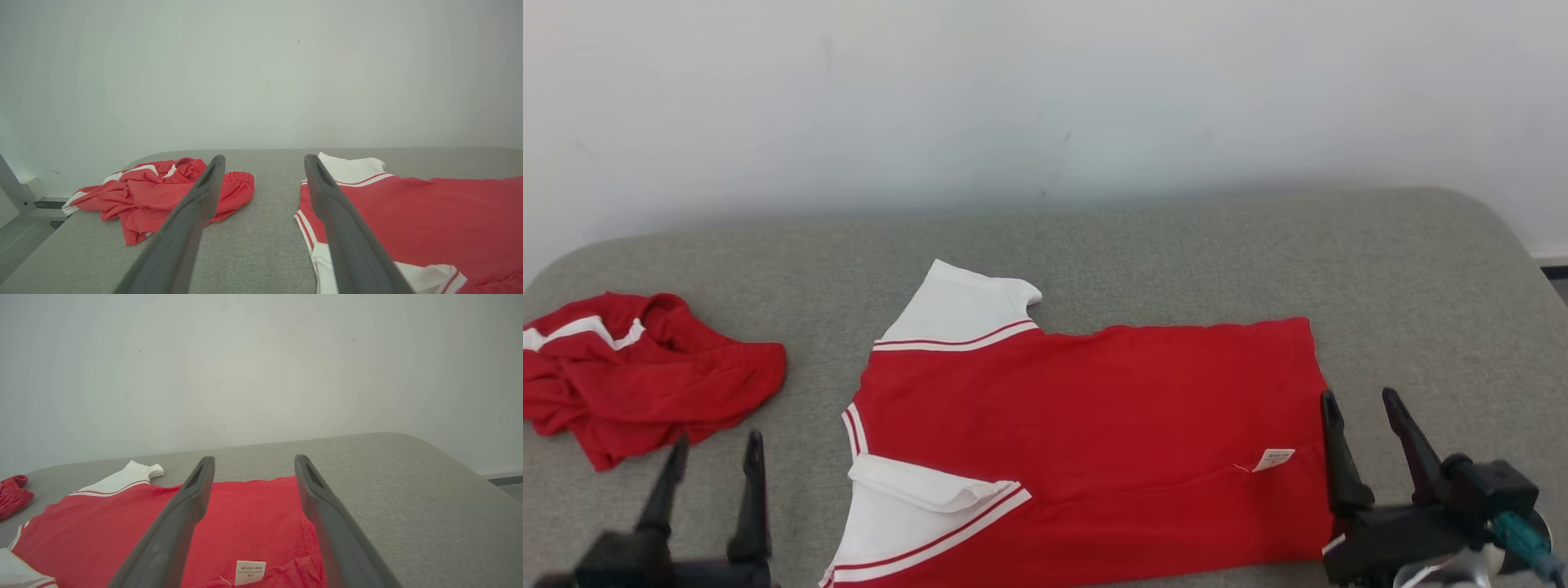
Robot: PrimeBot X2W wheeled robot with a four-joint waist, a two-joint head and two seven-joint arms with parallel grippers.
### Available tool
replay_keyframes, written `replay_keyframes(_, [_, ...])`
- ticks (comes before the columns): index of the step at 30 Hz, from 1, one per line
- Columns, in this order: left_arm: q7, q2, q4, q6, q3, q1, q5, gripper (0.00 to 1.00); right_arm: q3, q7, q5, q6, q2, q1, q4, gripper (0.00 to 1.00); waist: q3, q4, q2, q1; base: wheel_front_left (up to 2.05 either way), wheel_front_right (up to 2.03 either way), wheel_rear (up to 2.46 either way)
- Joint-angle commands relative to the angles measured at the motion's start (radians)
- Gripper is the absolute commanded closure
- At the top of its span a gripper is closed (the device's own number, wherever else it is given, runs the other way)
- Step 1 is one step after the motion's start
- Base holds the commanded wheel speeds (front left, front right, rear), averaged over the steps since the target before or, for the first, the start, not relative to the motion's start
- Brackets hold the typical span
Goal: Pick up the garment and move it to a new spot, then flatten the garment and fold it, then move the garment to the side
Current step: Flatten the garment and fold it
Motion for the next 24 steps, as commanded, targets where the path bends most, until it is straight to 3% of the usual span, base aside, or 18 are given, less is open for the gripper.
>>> replay_keyframes(1, [0.004, 0.016, 0.002, -0.009, 0.002, -0.036, -0.006, 0.0, 0.005, 0.003, 0.01, -0.002, -0.005, -0.024, 0.007, 0.0, 0.021, -0.02, 0.0, 0.0, 0.0, 0.0, 0.0])
replay_keyframes(9, [0.11, 0.104, 0.083, -0.113, 0.001, -0.318, -0.031, 0.0, 0.015, 0.028, 0.014, -0.002, -0.029, -0.237, 0.144, 0.0, 0.18, -0.112, 0.0, 0.0, 0.0, 0.0, 0.0])
replay_keyframes(14, [0.209, 0.157, 0.168, -0.173, -0.021, -0.53, -0.053, 0.0, 0.028, 0.024, 0.022, -0.002, -0.009, -0.419, 0.269, 0.0, 0.297, -0.174, 0.0, 0.0, 0.0, 0.0, 0.0])
replay_keyframes(24, [0.379, 0.187, 0.372, -0.219, -0.147, -0.828, -0.151, 0.0, 0.079, 0.007, 0.001, -0.002, 0.005, -0.708, 0.504, 0.0, 0.442, -0.256, 0.0, 0.0, 0.0, 0.0, 0.0])
